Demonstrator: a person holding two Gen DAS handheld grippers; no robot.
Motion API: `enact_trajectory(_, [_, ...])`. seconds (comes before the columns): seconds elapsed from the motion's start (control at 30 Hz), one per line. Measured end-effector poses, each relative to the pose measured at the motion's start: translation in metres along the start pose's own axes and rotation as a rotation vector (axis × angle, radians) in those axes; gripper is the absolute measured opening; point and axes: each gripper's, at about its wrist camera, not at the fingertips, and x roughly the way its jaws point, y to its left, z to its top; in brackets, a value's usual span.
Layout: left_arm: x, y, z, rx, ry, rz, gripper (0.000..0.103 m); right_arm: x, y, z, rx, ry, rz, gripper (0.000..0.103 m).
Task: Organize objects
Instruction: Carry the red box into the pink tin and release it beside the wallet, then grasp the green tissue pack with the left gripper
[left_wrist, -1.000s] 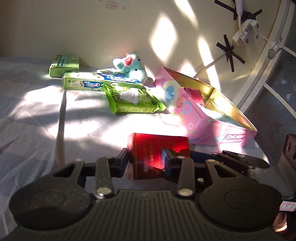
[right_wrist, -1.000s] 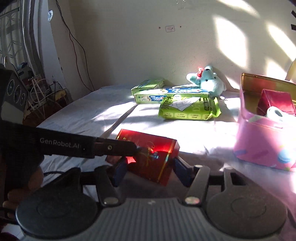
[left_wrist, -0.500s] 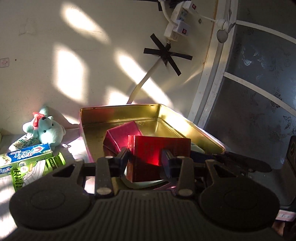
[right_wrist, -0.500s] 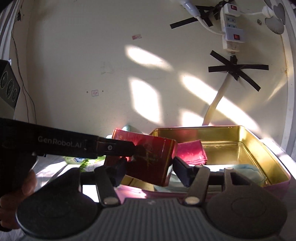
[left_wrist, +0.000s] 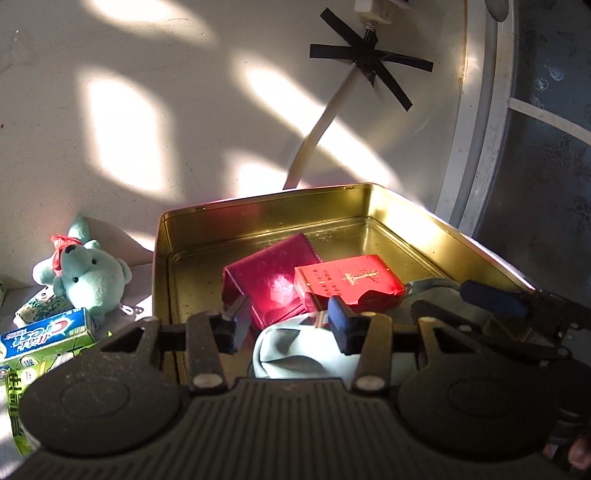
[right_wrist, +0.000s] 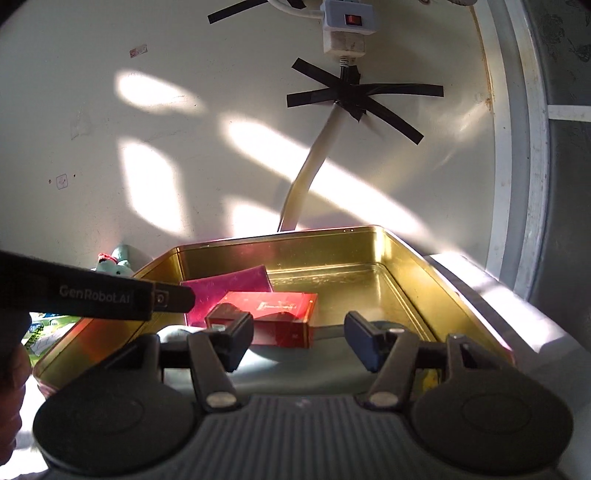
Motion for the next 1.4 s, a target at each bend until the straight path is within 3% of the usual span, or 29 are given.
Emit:
enact_trajectory(0.4, [-0.068, 0.013, -0.032, 0.057, -0.022, 0.141, 0.049, -0.064, 0.028, -0.003, 0.058, -0.076, 0.079, 0.056])
enact_trajectory(0.63, [-0.094, 0.033, -0.057, 0.05, -0.016, 0.198, 0.053, -0.093, 0.054, -0.018, 0.081, -0.062, 0.127, 0.056])
enact_trajectory(1.03, [-0.111, 0.089, -0.087, -0.046, 0.021, 0.263, 0.053, -0.099, 0.115, -0.023, -0.023, -0.025, 0.208, 0.056])
enact_trajectory(1.4, [-0.116, 0.147, -0.114, -0.112, 0.061, 0.349, 0.054, -0.081, 0.175, -0.041, -0.126, 0.072, 0.311, 0.056])
